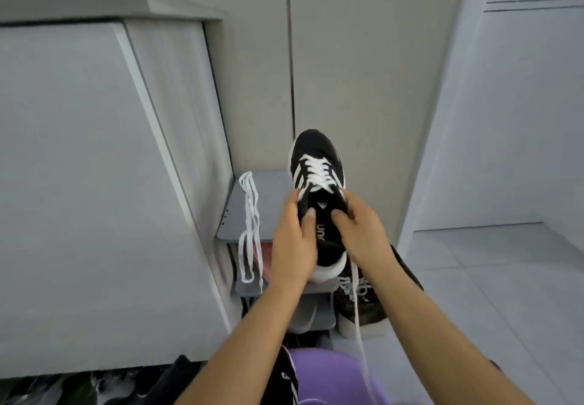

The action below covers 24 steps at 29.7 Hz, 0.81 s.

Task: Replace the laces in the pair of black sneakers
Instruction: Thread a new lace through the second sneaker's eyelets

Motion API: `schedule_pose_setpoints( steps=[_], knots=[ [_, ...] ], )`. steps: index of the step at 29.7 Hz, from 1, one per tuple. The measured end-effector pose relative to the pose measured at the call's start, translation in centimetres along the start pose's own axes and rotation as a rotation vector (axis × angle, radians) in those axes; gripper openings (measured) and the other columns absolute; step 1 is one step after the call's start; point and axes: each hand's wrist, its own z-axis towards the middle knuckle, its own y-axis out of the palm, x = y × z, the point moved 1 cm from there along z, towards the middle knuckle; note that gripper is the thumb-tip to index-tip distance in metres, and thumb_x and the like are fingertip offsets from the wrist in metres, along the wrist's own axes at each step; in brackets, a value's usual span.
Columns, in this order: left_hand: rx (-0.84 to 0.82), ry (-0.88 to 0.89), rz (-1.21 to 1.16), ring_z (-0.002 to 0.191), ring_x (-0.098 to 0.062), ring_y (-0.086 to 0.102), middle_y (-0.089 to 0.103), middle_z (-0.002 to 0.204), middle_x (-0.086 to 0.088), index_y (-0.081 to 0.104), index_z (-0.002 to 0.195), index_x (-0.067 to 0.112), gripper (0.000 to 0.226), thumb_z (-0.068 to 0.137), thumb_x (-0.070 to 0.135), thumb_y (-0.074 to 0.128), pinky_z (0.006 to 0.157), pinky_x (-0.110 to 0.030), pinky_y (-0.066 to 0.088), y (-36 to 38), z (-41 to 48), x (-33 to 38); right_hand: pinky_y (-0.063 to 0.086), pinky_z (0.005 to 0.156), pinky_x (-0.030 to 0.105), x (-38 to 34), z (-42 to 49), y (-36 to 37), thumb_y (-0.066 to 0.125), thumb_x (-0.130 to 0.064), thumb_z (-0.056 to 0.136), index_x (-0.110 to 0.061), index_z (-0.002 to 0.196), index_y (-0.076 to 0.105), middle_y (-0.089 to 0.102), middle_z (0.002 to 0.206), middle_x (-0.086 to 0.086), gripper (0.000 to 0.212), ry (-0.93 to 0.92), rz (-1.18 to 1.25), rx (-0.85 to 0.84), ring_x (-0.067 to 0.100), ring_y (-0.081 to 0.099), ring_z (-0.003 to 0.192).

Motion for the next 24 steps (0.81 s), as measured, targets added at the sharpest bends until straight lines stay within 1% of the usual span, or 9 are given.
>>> schedule_pose_setpoints(
  steps=[3,7,11,14,18,20,21,22,24],
  knots=[
    [0.011,-0.134,0.022,0.094,-0.015,0.051,0.054,0.106,-0.002,0.045,0.126,0.006,0.030,0.098,0.012,0.039,0.068,-0.014,0.031,0.5,4.2,-0.6,0.037,0.059,0.025,0.3,5.4,1.0,0.041,-0.002,0.087,-0.016,0.078,0.052,0.055,0.071,-0.002,0.019,0.050,-0.083,-0.046,0.019,0.051,0.071],
    [-0.025,-0.325,0.074,0.101,-0.025,0.054,0.057,0.116,-0.015,0.047,0.122,0.003,0.028,0.097,0.013,0.038,0.077,-0.027,0.037,1.4,7.8,-3.0,0.035,0.062,0.029,2.3,9.9,2.8,0.040,0.002,0.084,-0.006,0.073,0.048,0.047,0.064,0.006,0.016,0.173,-0.111,-0.079,0.023,0.044,0.067],
    [-0.037,-0.432,0.045,0.109,-0.031,0.055,0.058,0.119,-0.017,0.051,0.121,0.003,0.029,0.096,0.012,0.040,0.091,-0.037,0.044,2.4,10.4,-5.1,0.035,0.063,0.031,3.9,12.9,4.0,0.040,0.003,0.083,-0.011,0.059,0.042,0.044,0.059,0.006,0.028,0.269,-0.088,-0.089,0.023,0.043,0.065],
    [-0.032,-0.451,-0.004,0.107,-0.031,0.056,0.060,0.116,-0.017,0.053,0.119,0.005,0.028,0.095,0.012,0.041,0.093,-0.039,0.046,2.8,11.5,-5.8,0.036,0.066,0.033,4.5,14.3,4.4,0.040,0.001,0.084,-0.013,0.060,0.041,0.045,0.061,0.006,0.027,0.277,-0.091,-0.085,0.024,0.044,0.069],
    [-0.038,-0.471,-0.058,0.107,-0.026,0.056,0.059,0.117,-0.013,0.051,0.122,0.005,0.030,0.097,0.020,0.043,0.082,-0.029,0.043,2.6,11.6,-6.0,0.039,0.067,0.032,5.1,14.4,4.4,0.045,-0.010,0.089,-0.012,0.067,0.050,0.052,0.067,0.007,0.023,0.252,-0.085,-0.107,0.023,0.051,0.074],
    [-0.036,-0.470,-0.030,0.105,-0.022,0.054,0.057,0.119,-0.010,0.048,0.124,0.007,0.041,0.098,0.036,0.041,0.080,-0.027,0.038,2.1,11.0,-5.8,0.046,0.078,0.033,5.8,13.6,3.9,0.050,-0.027,0.092,-0.008,0.094,0.061,0.063,0.091,0.008,0.022,0.225,-0.087,-0.122,0.025,0.059,0.092],
    [-0.037,-0.472,0.006,0.108,-0.021,0.054,0.056,0.121,-0.009,0.046,0.127,0.007,0.048,0.096,0.044,0.039,0.082,-0.029,0.039,1.7,10.6,-6.0,0.046,0.084,0.035,5.9,12.9,3.5,0.050,-0.036,0.092,-0.007,0.109,0.059,0.063,0.104,0.008,0.035,0.246,-0.108,-0.105,0.026,0.060,0.101],
    [-0.037,-0.474,0.036,0.112,-0.022,0.053,0.054,0.124,-0.008,0.043,0.129,0.008,0.053,0.095,0.048,0.038,0.086,-0.031,0.040,1.3,10.1,-6.2,0.046,0.087,0.036,6.0,12.1,2.9,0.050,-0.042,0.091,-0.008,0.113,0.058,0.062,0.108,0.007,0.040,0.273,-0.135,-0.083,0.026,0.060,0.103],
    [-0.037,-0.493,0.060,0.114,-0.025,0.053,0.054,0.124,-0.007,0.044,0.129,0.008,0.052,0.093,0.047,0.044,0.094,-0.035,0.041,0.4,9.1,-6.6,0.050,0.083,0.038,6.1,10.7,1.8,0.052,-0.040,0.091,-0.012,0.097,0.059,0.066,0.092,0.003,0.030,0.284,-0.169,-0.057,0.024,0.063,0.089]
  ],
)
